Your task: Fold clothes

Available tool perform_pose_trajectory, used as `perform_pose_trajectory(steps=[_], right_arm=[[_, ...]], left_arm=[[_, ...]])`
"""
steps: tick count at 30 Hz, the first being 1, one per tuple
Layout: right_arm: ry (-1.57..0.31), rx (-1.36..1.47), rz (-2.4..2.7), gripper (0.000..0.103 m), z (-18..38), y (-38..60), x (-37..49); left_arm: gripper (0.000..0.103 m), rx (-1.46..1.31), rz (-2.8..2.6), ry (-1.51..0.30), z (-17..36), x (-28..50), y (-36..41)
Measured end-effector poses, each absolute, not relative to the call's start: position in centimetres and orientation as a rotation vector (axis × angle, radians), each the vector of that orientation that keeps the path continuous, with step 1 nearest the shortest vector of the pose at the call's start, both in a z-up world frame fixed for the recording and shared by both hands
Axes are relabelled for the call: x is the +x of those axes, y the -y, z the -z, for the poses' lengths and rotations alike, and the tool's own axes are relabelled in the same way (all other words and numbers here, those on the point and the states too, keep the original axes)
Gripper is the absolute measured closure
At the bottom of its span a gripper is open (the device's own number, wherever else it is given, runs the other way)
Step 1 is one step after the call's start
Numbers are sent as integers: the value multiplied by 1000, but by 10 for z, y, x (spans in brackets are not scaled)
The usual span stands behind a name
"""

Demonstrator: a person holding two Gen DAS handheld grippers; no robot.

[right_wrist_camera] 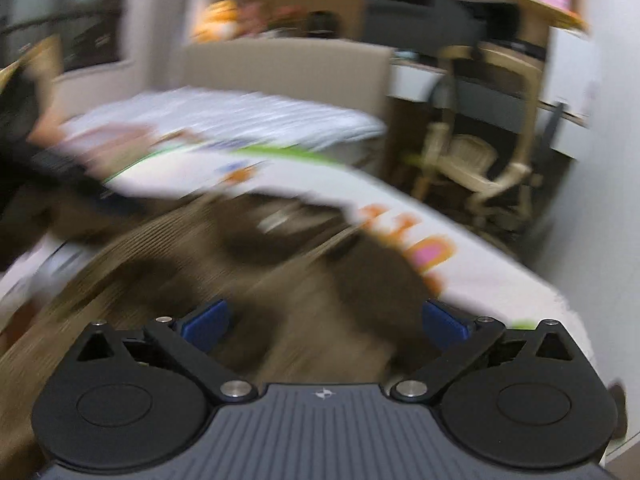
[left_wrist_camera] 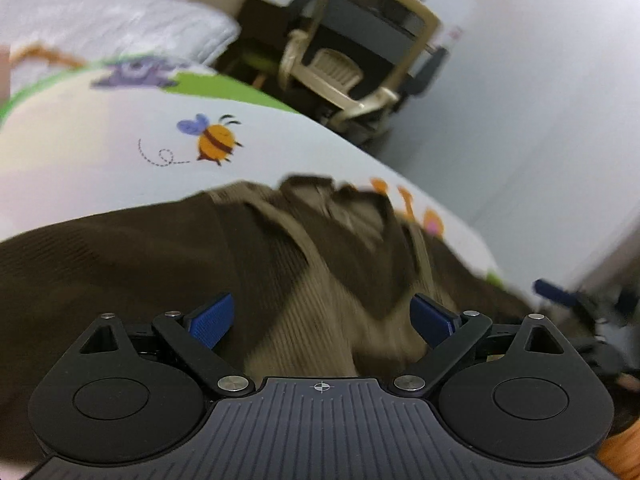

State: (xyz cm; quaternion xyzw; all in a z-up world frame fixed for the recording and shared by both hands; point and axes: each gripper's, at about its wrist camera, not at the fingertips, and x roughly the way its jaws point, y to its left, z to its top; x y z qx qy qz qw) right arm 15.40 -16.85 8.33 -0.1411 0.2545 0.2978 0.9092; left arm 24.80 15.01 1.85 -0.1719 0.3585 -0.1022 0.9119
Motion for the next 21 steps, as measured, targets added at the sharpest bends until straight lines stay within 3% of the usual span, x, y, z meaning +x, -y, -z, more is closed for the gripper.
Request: perform_pose_trajectory(steps=[6, 12, 13, 16, 21], right_arm=[[-579, -344, -852, 0, -63, 157, 36], [-553, -474, -833, 0, -35, 127, -11], [-524, -460, -794, 3, -41, 127, -7], [-437, -416, -675, 29, -60, 128, 5], [-332, -270, -553, 31, -106, 146, 31]], left_arm=[[4, -33, 117, -636, -37, 166, -87], [1, 90, 116, -594, -40, 96, -60], [0, 97, 128, -599, -40, 87, -58], [0, 130, 161, -607, -40, 61, -52], [0, 211, 229, -613, -24, 56, -15]])
